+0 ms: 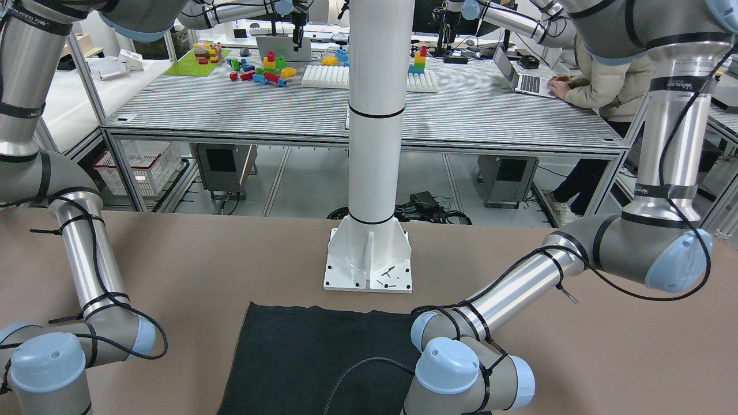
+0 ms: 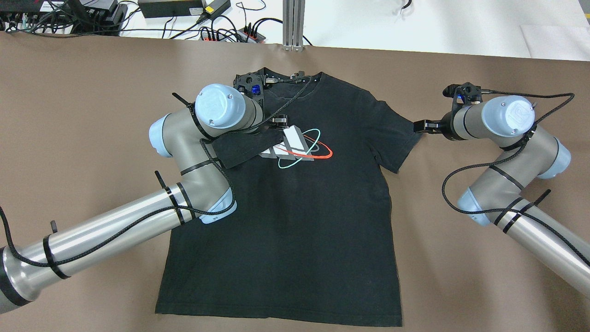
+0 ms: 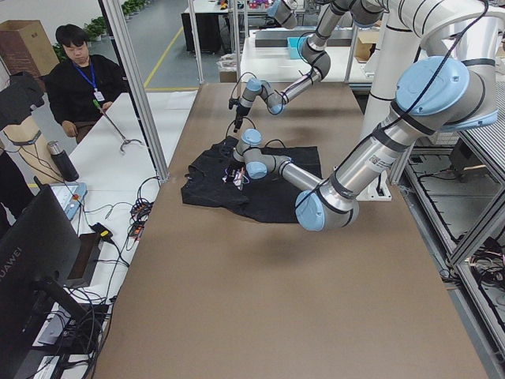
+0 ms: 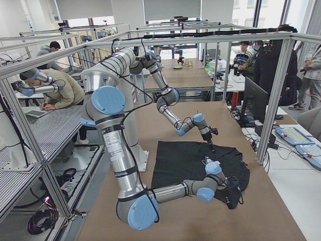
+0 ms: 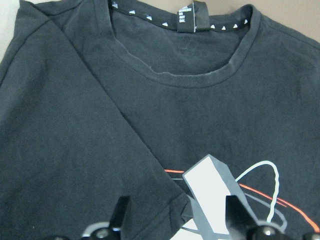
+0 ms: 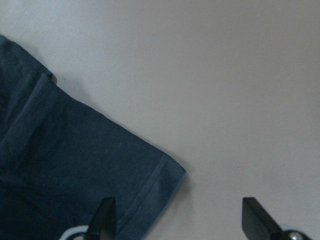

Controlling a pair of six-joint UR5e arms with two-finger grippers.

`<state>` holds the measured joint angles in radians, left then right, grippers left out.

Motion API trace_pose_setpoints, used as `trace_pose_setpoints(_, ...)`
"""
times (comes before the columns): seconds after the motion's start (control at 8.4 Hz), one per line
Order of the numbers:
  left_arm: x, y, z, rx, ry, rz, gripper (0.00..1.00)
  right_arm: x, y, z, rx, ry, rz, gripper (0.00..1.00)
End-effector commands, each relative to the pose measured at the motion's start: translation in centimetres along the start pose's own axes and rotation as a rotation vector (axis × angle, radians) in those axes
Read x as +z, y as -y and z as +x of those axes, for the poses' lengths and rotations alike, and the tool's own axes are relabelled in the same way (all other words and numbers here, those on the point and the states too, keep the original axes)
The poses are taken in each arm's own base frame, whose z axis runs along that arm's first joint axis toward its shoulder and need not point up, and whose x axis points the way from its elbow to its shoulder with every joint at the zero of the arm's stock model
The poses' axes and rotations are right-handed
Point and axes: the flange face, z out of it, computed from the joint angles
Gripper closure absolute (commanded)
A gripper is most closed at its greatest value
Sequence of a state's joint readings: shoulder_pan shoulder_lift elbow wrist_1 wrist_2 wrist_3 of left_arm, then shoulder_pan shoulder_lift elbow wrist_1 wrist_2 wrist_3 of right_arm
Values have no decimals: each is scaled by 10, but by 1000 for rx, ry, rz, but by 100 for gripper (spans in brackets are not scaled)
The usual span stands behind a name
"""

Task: Fold clothes
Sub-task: 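Grasp the sleeve nearest the right gripper with the right gripper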

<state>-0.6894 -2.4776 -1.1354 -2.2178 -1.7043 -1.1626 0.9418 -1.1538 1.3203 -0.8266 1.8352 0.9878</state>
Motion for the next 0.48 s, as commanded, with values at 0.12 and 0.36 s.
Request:
trace_pose_setpoints(0.12,2,-3,0,2,5,8,29,8,-2,-5,88,22,7,12)
trace_pose_setpoints(0.36,3,-5,1,3,6,4,29,22,5,-8,91,11,2,11)
